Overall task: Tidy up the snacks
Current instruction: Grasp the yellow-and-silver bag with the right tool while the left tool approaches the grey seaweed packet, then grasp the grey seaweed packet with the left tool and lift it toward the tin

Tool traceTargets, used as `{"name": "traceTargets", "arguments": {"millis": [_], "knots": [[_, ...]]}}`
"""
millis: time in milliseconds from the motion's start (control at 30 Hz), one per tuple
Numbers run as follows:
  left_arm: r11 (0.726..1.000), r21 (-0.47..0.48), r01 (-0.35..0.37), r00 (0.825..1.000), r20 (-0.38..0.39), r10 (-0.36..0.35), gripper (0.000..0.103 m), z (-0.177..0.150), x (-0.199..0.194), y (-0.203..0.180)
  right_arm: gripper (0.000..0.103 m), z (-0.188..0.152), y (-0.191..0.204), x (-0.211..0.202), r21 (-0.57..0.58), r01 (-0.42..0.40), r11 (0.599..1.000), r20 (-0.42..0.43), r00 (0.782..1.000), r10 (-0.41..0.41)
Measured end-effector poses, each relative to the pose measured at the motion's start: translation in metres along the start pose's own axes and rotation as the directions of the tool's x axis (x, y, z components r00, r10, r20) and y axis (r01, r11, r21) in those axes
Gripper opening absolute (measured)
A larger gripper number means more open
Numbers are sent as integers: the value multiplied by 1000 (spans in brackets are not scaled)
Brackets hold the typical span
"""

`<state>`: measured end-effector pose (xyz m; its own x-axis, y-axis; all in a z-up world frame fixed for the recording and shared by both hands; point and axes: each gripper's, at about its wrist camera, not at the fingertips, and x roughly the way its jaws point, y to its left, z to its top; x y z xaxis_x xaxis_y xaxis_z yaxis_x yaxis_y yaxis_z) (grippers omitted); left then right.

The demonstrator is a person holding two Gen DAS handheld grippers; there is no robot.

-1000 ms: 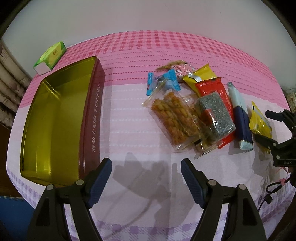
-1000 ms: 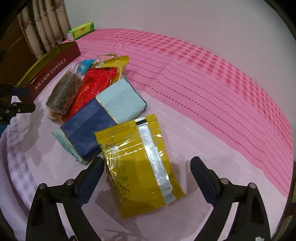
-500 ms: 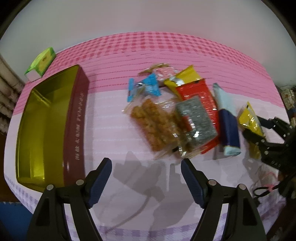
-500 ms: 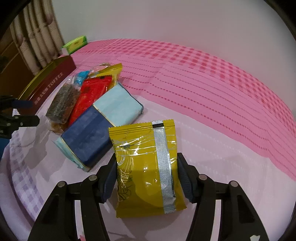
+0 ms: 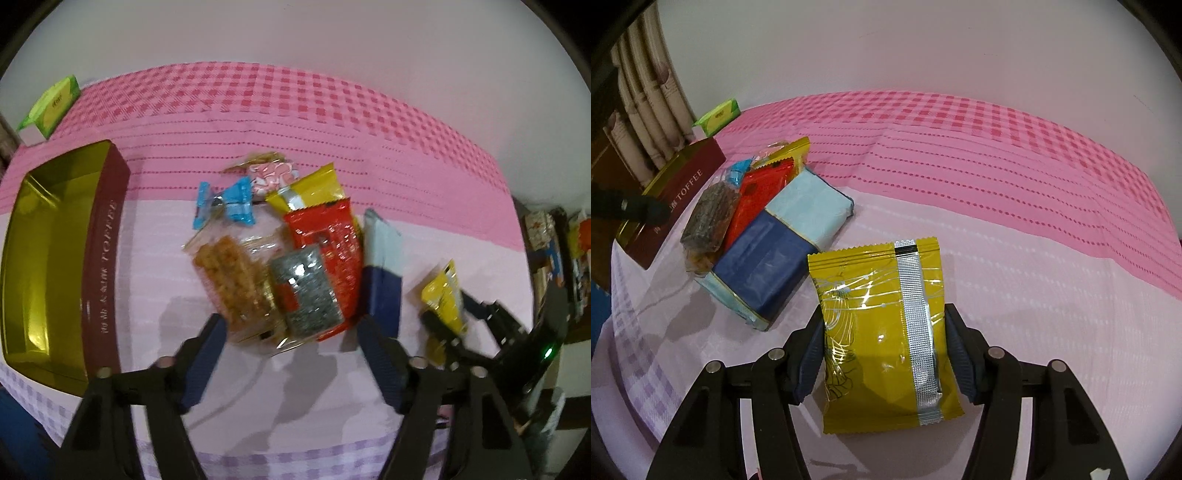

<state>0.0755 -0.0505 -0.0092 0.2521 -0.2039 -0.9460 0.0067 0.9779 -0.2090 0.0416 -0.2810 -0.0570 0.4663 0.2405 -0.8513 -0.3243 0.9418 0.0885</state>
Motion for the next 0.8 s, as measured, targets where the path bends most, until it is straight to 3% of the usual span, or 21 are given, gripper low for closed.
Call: {"name": "traceTargets", "arguments": {"millis": [300,400,800], "knots": [[997,-62,45,997,-56,-49,60,16,11,-3,57,-4,-2,-2,23,-8,1000,16,1000,8],[995,-83,51,996,-73,-57,50,19,19,-2,57,-4,-3,-2,27,-13,1000,22,1000,13],[997,-77,14,995,-100,-22,50,31,45,-3,58,-6,-3,-5,30,-15,999,28,1000,14]]}}
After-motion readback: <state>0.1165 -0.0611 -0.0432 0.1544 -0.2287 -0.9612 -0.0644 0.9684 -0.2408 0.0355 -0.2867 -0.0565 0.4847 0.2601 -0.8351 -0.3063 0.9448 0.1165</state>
